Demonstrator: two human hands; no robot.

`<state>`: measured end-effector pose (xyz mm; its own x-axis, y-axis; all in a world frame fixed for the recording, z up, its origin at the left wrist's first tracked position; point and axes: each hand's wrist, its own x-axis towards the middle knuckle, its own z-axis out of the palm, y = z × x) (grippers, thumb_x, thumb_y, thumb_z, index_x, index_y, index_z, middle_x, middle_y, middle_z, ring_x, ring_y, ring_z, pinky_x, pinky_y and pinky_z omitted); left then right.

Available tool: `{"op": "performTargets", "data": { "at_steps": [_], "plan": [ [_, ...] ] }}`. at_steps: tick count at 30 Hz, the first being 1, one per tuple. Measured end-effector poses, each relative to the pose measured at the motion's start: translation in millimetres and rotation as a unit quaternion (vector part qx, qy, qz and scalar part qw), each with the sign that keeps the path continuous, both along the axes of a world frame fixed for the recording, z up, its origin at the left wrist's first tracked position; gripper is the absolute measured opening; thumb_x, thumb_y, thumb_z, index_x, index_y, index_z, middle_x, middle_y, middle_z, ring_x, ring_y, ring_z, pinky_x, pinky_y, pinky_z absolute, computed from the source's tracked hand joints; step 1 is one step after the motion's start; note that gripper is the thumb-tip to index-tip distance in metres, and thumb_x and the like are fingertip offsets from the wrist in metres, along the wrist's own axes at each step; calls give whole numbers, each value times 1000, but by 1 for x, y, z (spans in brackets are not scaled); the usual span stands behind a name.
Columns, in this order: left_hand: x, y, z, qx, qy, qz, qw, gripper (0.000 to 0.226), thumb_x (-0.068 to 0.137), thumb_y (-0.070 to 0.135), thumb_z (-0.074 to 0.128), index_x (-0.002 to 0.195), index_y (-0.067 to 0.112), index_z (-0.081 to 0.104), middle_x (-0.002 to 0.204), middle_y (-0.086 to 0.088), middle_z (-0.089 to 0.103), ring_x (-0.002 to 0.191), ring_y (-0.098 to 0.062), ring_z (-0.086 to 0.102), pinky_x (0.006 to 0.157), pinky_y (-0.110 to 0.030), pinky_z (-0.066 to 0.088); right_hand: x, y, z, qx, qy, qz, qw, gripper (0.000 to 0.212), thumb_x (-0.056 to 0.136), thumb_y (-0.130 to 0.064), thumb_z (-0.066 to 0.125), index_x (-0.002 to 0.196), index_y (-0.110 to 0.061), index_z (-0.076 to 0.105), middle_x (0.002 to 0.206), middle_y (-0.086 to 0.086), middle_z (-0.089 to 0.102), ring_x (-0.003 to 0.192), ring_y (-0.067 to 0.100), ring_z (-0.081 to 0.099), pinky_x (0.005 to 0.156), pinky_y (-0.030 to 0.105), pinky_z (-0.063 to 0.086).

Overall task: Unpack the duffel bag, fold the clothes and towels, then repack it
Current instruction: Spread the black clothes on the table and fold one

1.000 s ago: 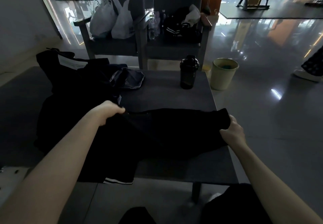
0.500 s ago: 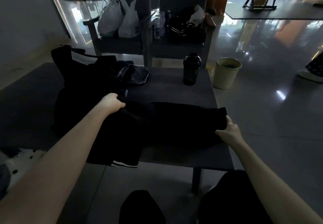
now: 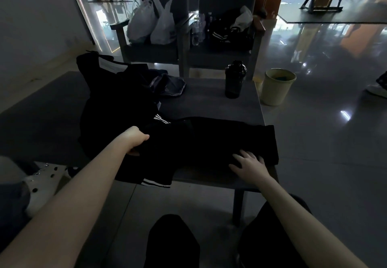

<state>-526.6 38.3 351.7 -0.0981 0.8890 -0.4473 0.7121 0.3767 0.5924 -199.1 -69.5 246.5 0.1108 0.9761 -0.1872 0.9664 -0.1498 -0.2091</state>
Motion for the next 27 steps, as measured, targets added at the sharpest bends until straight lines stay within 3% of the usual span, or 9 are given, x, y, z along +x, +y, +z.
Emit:
{"op": "performTargets", "data": {
  "at_steps": [2,5,9,14,20,22,23,25,27],
  "plan": [
    [-1,-6,0,3,-17,18,1000,37,93,29,59,118,2,54,111,-17,61,93,-28,61,56,-33,49,-2,-2,-5,-36,-26,4,999,60,97,-52,36,150,-29,21,160,-1,9,146,23,7,116,49,9],
    [-8,-10,4,-70,-96,16,993,38,86,30,70,111,4,59,107,-15,66,94,-30,65,63,-38,52,-8,-4,-1,-11,-35,6,999,64,95,-56,36,150,-29,17,160,-1,3,146,24,4,116,50,7],
    [-12,-16,1,-97,-144,24,985,29,93,20,61,114,1,56,108,-18,64,92,-32,65,58,-39,54,-32,-10,1,11,-3,93,996,74,89,-65,41,151,-31,16,160,-4,9,146,20,7,116,51,5],
    [-10,-21,-4,-61,-142,79,985,14,95,17,57,94,4,53,76,-10,56,53,-14,54,33,-17,39,-48,-12,-5,-3,-65,110,992,82,84,-70,43,150,-27,20,158,2,16,145,25,13,114,54,7],
    [-3,-25,11,-76,-329,147,930,20,98,12,48,79,7,48,68,-6,48,31,-5,45,31,-12,31,-79,-1,5,146,15,78,986,72,84,-53,59,142,-18,36,140,3,45,129,23,41,109,41,24],
    [1,-27,17,-59,-374,151,913,15,100,9,41,88,10,51,73,-8,50,36,-6,48,32,-12,34,-91,5,6,164,17,61,984,63,85,-50,58,137,-17,43,130,3,53,122,24,46,108,41,25],
    [2,-27,19,-41,-381,148,912,16,100,7,38,103,15,52,76,-10,52,42,-8,51,34,-13,37,-95,8,7,155,12,53,986,57,87,-49,57,133,-17,46,124,3,57,120,24,48,109,42,24],
    [2,-28,20,-3,-372,132,919,46,99,3,37,137,28,40,83,-12,55,57,-14,53,42,-18,43,-101,12,7,127,-5,41,991,48,89,-50,53,125,-18,50,115,2,62,116,24,51,110,44,22],
    [-1,-33,25,0,-376,88,922,47,97,1,33,139,19,44,91,-13,57,66,-19,56,55,-24,47,-103,15,4,109,-15,37,993,43,90,-49,53,120,-19,52,113,1,61,115,23,51,109,44,24]
  ]
}}
